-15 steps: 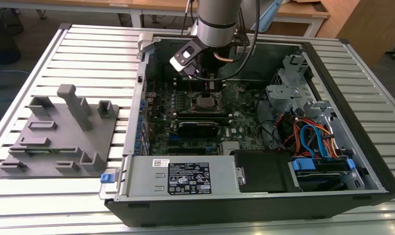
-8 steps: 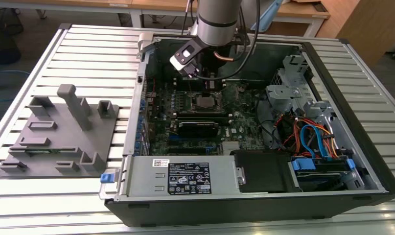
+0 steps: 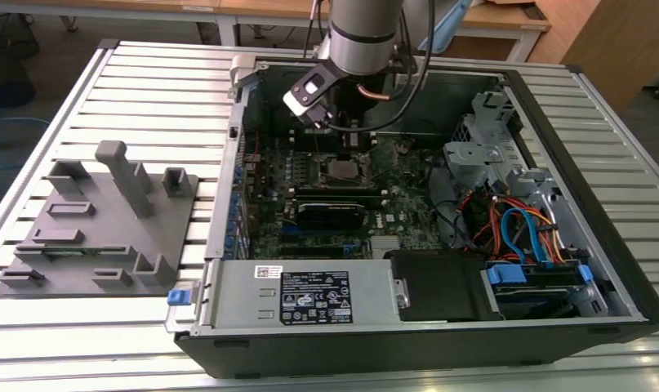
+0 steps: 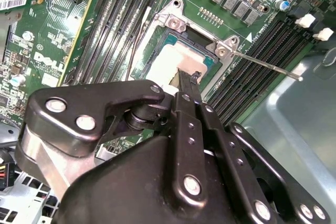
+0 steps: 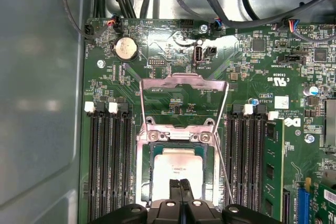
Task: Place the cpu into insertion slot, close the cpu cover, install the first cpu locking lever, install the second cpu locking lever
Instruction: 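Close the cpu cover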
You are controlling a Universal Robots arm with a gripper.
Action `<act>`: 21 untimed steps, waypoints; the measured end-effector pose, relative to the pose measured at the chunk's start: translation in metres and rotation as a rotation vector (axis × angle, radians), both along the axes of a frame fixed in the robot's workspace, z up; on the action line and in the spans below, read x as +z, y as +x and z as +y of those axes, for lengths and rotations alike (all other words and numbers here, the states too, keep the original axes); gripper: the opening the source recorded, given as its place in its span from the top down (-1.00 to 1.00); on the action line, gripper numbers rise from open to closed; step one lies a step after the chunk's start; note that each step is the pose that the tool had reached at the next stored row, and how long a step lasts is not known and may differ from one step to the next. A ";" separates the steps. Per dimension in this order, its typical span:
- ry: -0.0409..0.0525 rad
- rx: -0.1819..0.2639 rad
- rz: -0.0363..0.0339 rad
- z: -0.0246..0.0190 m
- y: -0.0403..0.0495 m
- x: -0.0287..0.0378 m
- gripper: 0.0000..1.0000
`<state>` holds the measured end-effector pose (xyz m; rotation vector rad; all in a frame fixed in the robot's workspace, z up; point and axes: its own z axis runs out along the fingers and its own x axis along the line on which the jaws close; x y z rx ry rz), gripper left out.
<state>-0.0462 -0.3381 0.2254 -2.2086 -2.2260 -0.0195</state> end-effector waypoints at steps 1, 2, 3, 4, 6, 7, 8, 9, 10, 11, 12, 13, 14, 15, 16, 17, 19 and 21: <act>0.0000 0.000 0.0000 0.0000 0.0000 0.0003 0.80; 0.0001 0.000 -0.0001 0.0000 0.0000 0.0004 0.80; 0.0000 0.000 0.0000 0.0000 0.0000 0.0005 0.80; 0.0000 0.000 0.0000 0.0000 0.0000 0.0006 0.80; -0.0001 0.000 0.0001 0.0000 0.0000 0.0008 0.80; -0.0002 0.000 0.0001 0.0000 0.0000 0.0010 0.80; -0.0001 0.000 0.0001 0.0000 0.0000 0.0012 0.80; -0.0001 0.000 0.0001 0.0000 0.0000 0.0014 0.80; -0.0001 0.000 0.0000 0.0000 0.0000 0.0017 0.80; -0.0001 0.000 0.0000 0.0000 0.0000 0.0021 0.80; 0.0000 0.000 0.0000 0.0000 0.0000 0.0024 0.80; -0.0001 0.000 0.0001 0.0000 0.0000 0.0028 0.80; -0.0001 0.000 0.0000 0.0000 0.0000 0.0032 0.80; 0.0001 0.000 0.0000 0.0000 0.0000 0.0035 0.80; 0.0000 0.000 0.0000 0.0000 0.0000 0.0038 0.80; 0.0000 0.000 0.0000 0.0000 0.0000 0.0041 0.80; 0.0000 0.000 0.0000 0.0000 0.0000 0.0047 0.80; -0.0001 0.000 0.0000 0.0000 0.0000 0.0053 0.80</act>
